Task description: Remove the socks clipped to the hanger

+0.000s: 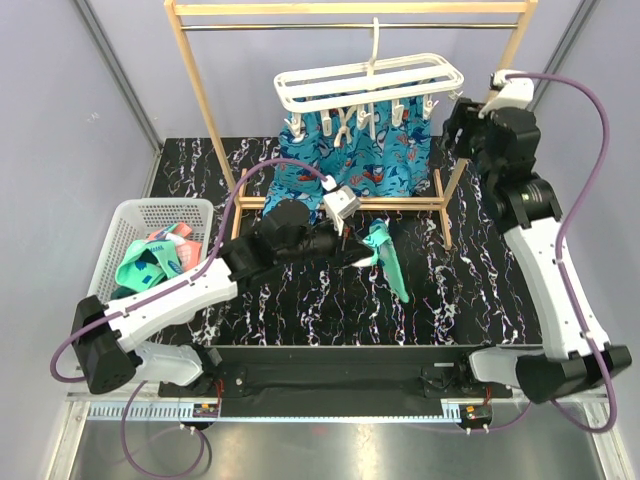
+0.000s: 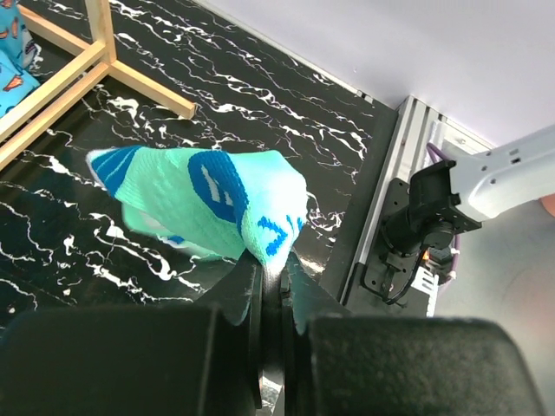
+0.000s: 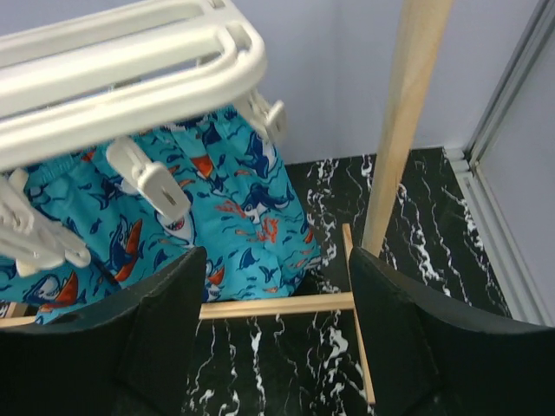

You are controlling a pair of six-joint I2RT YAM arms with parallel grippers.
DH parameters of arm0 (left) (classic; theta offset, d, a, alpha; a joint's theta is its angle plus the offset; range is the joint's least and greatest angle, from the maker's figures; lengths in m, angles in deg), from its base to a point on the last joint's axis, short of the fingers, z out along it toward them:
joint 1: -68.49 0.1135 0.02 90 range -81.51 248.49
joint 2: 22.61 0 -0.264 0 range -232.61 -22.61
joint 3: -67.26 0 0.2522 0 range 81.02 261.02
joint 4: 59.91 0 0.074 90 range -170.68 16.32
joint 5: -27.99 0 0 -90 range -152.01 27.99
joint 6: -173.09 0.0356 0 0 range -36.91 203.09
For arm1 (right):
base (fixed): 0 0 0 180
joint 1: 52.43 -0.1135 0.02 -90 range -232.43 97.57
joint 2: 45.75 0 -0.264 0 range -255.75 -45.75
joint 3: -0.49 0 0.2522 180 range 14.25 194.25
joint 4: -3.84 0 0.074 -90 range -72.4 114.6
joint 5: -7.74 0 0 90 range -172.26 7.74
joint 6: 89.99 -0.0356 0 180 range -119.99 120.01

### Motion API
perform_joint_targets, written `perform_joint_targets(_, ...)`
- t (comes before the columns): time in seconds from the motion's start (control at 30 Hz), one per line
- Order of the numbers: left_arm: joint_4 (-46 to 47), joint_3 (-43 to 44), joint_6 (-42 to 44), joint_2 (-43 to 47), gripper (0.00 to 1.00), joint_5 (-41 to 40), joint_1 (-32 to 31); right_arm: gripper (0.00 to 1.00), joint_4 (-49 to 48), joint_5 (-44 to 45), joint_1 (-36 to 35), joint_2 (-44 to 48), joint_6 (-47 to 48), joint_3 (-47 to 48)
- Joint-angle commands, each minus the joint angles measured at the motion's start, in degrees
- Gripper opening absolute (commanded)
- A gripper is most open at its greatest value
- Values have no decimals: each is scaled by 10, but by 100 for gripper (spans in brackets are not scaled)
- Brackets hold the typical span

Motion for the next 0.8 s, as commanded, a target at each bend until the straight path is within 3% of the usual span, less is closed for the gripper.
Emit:
perform_joint_targets(0.0, 32, -1, 5, 21, 0, -25, -1, 74, 38, -11, 4, 63, -36, -24)
perform_joint_targets(0.2, -5, 9, 23, 48, 0, -107, -1, 76, 125, -81, 4, 156, -93, -105)
perform_joint_targets(0.3, -31, 7, 27, 83, 0, -219, -2, 84, 121, -129, 3, 225, -115, -186)
perform_joint_targets(0.33, -58, 13, 21, 91, 0, -310, -1, 98, 120, -136, 2, 240, -122, -221)
perform_joint_targets(0.43, -158, 44, -32, 121, 0, -448, 15, 100, 119, -151, 3, 285, -133, -273)
perform_joint_targets(0.53, -243, 56, -62, 152, 0, -438, 81, 100, 113, -148, 3, 313, -137, -303)
perform_joint_targets(0.77, -363, 106, -54, 168, 0, -371, 369, 100, 83, -170, 3, 387, -139, -367)
